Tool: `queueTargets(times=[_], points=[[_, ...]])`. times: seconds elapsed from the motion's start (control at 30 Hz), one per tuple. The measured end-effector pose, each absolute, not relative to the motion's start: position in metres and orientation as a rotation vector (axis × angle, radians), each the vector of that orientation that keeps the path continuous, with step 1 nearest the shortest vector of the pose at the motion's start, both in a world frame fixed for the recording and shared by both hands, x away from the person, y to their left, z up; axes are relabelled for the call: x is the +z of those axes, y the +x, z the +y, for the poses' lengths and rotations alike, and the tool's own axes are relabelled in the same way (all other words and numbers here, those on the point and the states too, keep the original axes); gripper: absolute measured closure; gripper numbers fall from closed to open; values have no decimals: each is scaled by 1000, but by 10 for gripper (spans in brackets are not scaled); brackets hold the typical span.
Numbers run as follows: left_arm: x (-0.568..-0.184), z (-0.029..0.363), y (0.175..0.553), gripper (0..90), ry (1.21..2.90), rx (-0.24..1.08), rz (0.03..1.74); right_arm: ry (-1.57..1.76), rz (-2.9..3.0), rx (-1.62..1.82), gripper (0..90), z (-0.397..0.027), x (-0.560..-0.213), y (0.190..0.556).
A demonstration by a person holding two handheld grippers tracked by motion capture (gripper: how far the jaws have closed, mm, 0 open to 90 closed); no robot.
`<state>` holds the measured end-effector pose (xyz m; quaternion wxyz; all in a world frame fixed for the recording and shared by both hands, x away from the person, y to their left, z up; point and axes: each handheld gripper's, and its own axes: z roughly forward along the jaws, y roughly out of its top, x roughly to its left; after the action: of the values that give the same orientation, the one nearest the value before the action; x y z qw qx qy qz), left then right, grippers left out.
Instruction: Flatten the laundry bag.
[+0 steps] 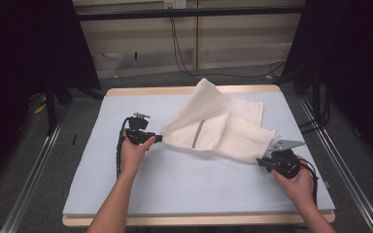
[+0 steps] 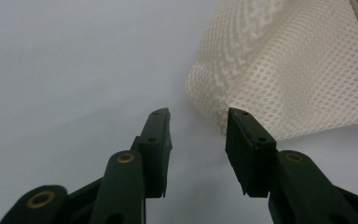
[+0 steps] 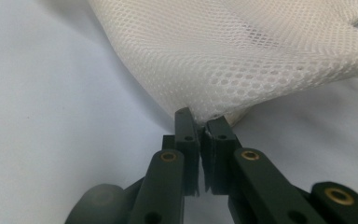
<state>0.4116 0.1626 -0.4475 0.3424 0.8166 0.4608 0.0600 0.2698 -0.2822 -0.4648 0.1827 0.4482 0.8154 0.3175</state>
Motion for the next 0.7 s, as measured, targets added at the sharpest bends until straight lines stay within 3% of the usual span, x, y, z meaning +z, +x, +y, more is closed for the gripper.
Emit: queueTargets(times=[0.7], points=[[-444, 149, 404, 503, 2150, 124, 1139, 1282, 2293, 907, 852, -283, -467, 268]])
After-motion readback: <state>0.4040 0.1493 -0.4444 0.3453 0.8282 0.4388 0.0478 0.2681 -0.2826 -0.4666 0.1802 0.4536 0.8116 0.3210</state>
